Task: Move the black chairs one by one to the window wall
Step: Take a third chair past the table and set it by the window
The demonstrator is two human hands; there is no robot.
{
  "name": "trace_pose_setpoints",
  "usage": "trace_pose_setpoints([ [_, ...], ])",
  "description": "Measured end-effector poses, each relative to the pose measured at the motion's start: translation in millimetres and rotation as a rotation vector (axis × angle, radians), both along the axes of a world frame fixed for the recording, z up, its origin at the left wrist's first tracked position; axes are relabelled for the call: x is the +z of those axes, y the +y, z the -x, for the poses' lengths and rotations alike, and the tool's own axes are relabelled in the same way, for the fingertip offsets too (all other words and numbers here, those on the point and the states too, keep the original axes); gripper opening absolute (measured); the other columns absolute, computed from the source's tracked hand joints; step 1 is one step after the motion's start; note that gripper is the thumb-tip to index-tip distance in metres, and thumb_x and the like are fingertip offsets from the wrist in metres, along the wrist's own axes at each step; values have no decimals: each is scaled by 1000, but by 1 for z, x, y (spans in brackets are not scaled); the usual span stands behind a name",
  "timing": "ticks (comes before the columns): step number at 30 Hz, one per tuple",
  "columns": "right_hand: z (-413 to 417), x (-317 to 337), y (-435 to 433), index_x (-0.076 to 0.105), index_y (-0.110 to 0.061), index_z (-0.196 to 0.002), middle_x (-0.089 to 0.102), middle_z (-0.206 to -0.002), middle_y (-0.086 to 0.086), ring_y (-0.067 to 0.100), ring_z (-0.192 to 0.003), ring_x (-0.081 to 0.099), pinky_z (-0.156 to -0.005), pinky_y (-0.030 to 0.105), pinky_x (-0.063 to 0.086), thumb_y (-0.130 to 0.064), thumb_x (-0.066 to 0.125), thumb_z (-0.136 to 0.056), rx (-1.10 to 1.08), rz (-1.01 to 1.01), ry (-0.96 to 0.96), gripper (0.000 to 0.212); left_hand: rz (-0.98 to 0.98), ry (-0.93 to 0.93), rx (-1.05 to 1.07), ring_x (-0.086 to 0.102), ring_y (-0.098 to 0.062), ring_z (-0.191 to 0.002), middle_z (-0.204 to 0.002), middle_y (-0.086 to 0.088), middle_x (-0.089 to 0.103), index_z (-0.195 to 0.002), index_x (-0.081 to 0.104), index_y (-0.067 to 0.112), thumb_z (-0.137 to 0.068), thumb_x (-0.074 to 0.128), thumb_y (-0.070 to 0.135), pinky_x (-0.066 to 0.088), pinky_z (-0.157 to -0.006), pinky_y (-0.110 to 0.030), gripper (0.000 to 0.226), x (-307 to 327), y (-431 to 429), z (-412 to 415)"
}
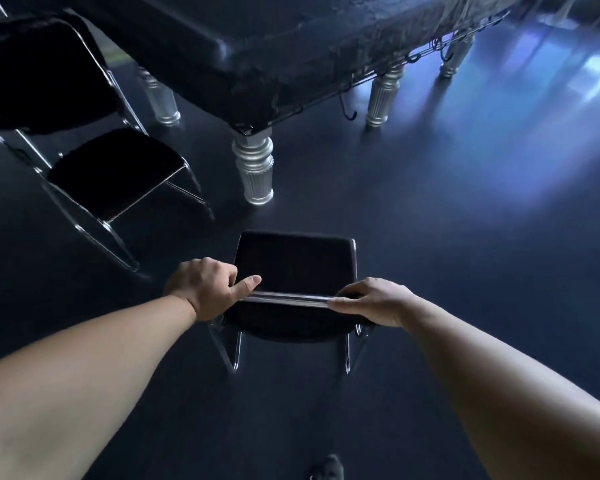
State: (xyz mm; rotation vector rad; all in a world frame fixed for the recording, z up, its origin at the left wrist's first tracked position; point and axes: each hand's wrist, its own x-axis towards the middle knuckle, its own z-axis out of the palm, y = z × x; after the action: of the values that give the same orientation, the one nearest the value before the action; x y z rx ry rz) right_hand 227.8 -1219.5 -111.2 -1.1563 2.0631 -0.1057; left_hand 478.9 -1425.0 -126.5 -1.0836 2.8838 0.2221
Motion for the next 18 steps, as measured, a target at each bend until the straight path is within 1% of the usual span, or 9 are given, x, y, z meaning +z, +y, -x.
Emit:
trace_pose_setpoints([
  [3, -22, -5, 14, 68, -53, -101, 68, -91, -19, 8, -95, 62, -89, 34, 50, -103, 32, -54, -55, 1, 14, 77, 18, -8, -60, 57, -20, -69, -64, 9, 58, -63, 57, 23, -68, 7, 90, 38, -64, -31, 84, 1, -4, -5],
  [8, -57, -2, 21, 67, -52, -104, 67, -93, -19, 11, -97, 61, -86, 34, 49, -105, 26, -53, -152, -15, 53, 84, 12, -44, -176, 56, -19, -72, -67, 10, 56, -66, 59, 25, -76, 14, 87, 39, -67, -32, 77, 3, -19, -12],
  [11, -84, 0, 18, 67, -51, -106, 67, -93, -19, 11, -97, 60, -82, 33, 48, -104, 24, -55, -226, -28, 76, 85, 11, -68, -262, 53, -19, -71, -66, 11, 55, -66, 58, 24, -83, 21, 84, 36, -65, -32, 72, 6, -38, -14],
  [13, -105, 0, 13, 67, -50, -104, 66, -91, -18, 12, -98, 60, -83, 34, 48, -103, 22, -57, -297, -30, 76, 84, 13, -73, -329, 54, -20, -72, -66, 11, 55, -66, 56, 24, -88, 27, 80, 36, -65, -32, 67, 9, -54, -17],
  [15, -128, -1, 6, 67, -49, -101, 64, -87, -17, 14, -98, 59, -85, 35, 49, -101, 19, -61, -370, -35, 55, 81, 14, -82, -401, 55, -18, -72, -67, 10, 56, -65, 56, 25, -89, 26, 79, 36, -64, -32, 66, 11, -72, -22],
  [18, -164, -5, -12, 64, -53, -110, 59, -92, -19, 16, -106, 57, -87, 36, 48, -98, 15, -67, -482, -24, 31, 80, 12, -106, -500, 54, -15, -72, -69, 10, 58, -65, 54, 27, -85, 23, 81, 34, -63, -32, 65, 13, -100, -29],
])
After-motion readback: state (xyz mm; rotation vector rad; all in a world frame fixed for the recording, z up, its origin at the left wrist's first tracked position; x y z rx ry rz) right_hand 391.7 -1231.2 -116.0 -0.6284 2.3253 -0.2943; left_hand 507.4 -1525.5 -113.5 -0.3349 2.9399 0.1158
